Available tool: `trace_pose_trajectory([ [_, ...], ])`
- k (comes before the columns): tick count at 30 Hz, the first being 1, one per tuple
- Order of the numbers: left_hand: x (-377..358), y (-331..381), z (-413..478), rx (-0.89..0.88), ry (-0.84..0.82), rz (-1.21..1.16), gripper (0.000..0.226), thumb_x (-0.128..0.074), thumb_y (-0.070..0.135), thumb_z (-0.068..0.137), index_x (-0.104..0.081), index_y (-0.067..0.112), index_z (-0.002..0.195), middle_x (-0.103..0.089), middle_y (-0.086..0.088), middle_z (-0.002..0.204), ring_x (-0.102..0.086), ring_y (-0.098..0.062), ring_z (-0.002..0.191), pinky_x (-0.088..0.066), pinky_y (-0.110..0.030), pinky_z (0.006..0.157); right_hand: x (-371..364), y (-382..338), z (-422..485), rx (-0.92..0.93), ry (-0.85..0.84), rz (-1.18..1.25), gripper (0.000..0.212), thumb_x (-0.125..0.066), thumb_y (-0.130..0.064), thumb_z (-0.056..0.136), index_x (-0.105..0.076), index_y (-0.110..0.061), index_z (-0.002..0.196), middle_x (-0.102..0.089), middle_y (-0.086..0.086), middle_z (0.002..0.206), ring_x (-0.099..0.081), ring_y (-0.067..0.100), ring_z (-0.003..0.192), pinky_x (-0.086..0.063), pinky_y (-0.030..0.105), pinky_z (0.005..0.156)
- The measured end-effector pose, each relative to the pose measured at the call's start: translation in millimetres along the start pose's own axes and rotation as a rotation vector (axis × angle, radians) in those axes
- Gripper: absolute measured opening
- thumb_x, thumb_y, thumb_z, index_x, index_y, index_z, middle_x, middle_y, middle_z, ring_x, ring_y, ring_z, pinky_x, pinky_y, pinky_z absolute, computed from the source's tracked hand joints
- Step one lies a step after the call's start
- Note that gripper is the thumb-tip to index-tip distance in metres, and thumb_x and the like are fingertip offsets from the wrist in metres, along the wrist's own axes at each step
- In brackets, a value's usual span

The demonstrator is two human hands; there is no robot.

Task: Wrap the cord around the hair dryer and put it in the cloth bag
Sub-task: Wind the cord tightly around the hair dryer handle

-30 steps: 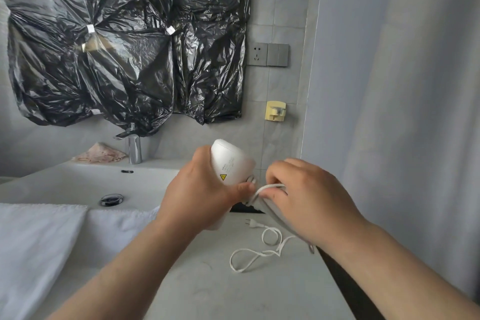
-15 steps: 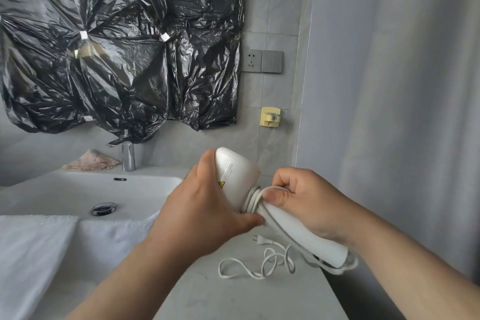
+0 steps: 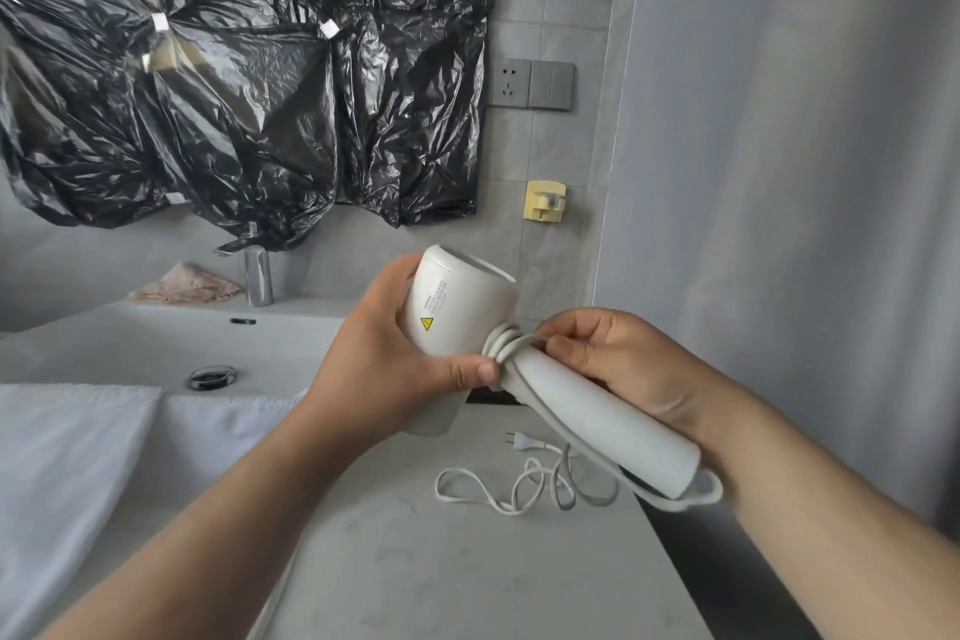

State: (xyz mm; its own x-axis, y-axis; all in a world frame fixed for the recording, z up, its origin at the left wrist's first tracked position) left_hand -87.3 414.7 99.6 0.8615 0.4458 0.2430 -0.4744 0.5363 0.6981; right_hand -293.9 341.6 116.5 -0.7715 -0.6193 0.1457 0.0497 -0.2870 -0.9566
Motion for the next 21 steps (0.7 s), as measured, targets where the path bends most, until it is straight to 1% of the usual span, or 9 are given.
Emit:
trace_pose_trajectory([
  [1,0,-1,0,0.013,-0.005,-0.032,0.091,-0.088,0.054,0.037,-0.053,0.045,0.12,-0.067,0.021,0.108,-0.064,-0.001,0.099,-0.053,-0.022,0.084,-2,2,1,0.005,-0.01,0.021,0.007,-0.072,-0.026,0.074,-0.076,-0.021,0.07,-0.072,-0.003,0.066,-0.065,0.006,0.055,-0.054,0.018,0.053],
  [3,-2,-3,-1,0.035,-0.026,-0.111,0.094,-0.091,0.048,0.038,-0.056,0.035,0.124,-0.07,0.008,0.108,-0.068,-0.013,0.098,-0.058,-0.039,0.084,0,6,8,0.035,-0.037,0.064,0.029,-0.09,-0.047,0.05,-0.077,-0.026,0.064,-0.073,-0.005,0.066,-0.066,0.005,0.056,-0.054,0.017,0.055],
  [5,-5,-4,-3,0.048,-0.035,-0.179,0.085,-0.091,0.044,0.04,-0.06,0.032,0.119,-0.073,0.003,0.102,-0.069,-0.014,0.089,-0.06,-0.038,0.077,0,11,13,0.044,-0.009,0.099,0.041,-0.094,-0.055,0.034,-0.075,-0.028,0.059,-0.071,-0.006,0.064,-0.065,0.004,0.055,-0.053,0.016,0.055],
  [9,-11,-11,-3,0.133,0.037,-0.273,0.066,-0.09,0.043,0.043,-0.068,0.029,0.104,-0.075,-0.004,0.092,-0.069,-0.017,0.08,-0.059,-0.037,0.068,-16,30,11,0.112,0.125,0.374,0.032,-0.094,-0.04,0.043,-0.074,-0.023,0.061,-0.072,0.001,0.073,-0.066,0.014,0.061,-0.054,0.021,0.05],
  [11,-14,-13,-4,0.197,0.064,-0.312,0.062,-0.088,0.044,0.044,-0.07,0.024,0.1,-0.075,-0.006,0.089,-0.069,-0.019,0.078,-0.059,-0.037,0.065,-28,33,11,0.147,0.192,0.501,0.009,-0.079,-0.018,0.07,-0.069,-0.017,0.07,-0.069,0.006,0.075,-0.065,0.015,0.058,-0.053,0.023,0.048],
  [13,-17,-16,-4,0.252,0.114,-0.337,0.064,-0.087,0.046,0.045,-0.07,0.02,0.101,-0.075,-0.009,0.09,-0.07,-0.023,0.079,-0.059,-0.04,0.066,-38,28,13,0.128,0.269,0.408,0.018,-0.059,0.0,0.087,-0.063,-0.014,0.078,-0.067,0.003,0.067,-0.061,0.012,0.052,-0.051,0.023,0.048],
  [17,-21,-15,0,0.306,0.274,-0.346,0.055,-0.09,0.038,0.056,-0.067,0.017,0.1,-0.075,-0.008,0.088,-0.069,-0.019,0.074,-0.058,-0.033,0.057,-50,31,18,0.139,0.382,0.08,0.025,-0.055,-0.009,0.096,-0.067,-0.014,0.075,-0.064,0.0,0.058,-0.053,0.014,0.049,-0.046,0.023,0.047],
  [19,-20,-13,4,0.285,0.351,-0.305,0.047,-0.092,0.029,0.064,-0.065,0.017,0.1,-0.073,-0.003,0.085,-0.067,-0.011,0.068,-0.054,-0.027,0.053,-55,36,18,0.168,0.379,-0.035,0.027,-0.054,-0.012,0.098,-0.066,-0.015,0.073,-0.06,0.001,0.058,-0.051,0.015,0.05,-0.044,0.023,0.048],
  [21,-20,-13,8,0.252,0.388,-0.201,0.054,-0.093,0.034,0.061,-0.061,0.021,0.103,-0.072,0.002,0.086,-0.068,-0.007,0.07,-0.055,-0.029,0.057,-57,36,19,0.165,0.338,-0.145,0.027,-0.053,-0.011,0.097,-0.064,-0.012,0.073,-0.058,0.002,0.059,-0.053,0.014,0.054,-0.045,0.021,0.053],
])
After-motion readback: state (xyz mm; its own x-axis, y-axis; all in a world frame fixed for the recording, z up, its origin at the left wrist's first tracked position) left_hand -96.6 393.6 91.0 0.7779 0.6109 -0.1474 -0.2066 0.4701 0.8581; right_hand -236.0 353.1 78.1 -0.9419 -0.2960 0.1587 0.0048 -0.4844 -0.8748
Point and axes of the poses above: each hand's wrist, its own z-axis towards the middle knuckle, its own x-axis out of the back of the hand, y = z × x, the point moved 1 cm from there along z, towards the middle knuckle
